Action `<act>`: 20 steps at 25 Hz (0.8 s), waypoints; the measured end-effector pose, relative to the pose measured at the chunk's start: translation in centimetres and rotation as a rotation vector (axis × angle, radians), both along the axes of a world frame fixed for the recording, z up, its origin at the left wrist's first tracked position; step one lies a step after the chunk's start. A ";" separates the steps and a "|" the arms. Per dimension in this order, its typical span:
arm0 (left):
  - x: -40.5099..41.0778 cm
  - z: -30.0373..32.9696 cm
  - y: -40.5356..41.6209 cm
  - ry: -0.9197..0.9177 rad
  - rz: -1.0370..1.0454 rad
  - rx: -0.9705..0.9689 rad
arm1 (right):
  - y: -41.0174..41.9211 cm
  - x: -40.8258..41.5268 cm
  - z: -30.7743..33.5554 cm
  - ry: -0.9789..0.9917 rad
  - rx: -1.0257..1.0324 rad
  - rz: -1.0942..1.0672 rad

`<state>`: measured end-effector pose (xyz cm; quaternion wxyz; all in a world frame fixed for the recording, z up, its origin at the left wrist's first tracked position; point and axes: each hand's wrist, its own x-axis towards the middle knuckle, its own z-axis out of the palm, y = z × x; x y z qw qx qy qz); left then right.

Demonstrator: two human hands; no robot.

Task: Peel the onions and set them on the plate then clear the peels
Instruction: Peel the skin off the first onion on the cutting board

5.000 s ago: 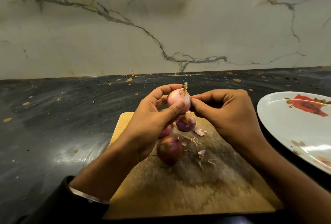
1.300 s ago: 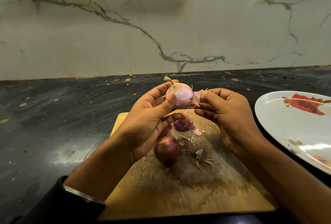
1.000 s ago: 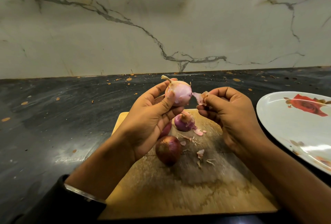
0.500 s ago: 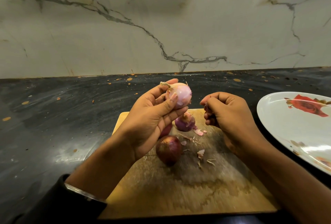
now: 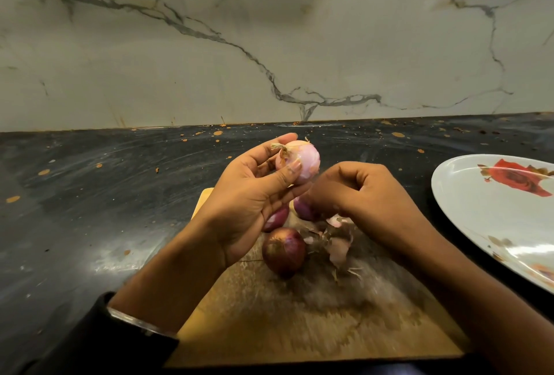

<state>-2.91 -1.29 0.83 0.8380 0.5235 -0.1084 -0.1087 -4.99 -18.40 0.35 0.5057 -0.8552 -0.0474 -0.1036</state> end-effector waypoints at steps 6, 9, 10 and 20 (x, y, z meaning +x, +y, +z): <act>0.0 -0.1 0.0 -0.010 0.002 0.046 | -0.2 0.1 0.2 -0.016 0.389 0.007; -0.2 -0.3 -0.2 -0.032 0.015 0.076 | 0.0 -0.3 0.4 -0.029 0.504 0.071; -0.2 -0.3 -0.2 -0.040 0.019 0.090 | 0.1 -0.3 0.4 -0.041 0.498 0.080; -0.8 -0.6 -0.7 -0.146 0.125 0.237 | 0.1 -0.5 0.4 -0.011 0.491 0.029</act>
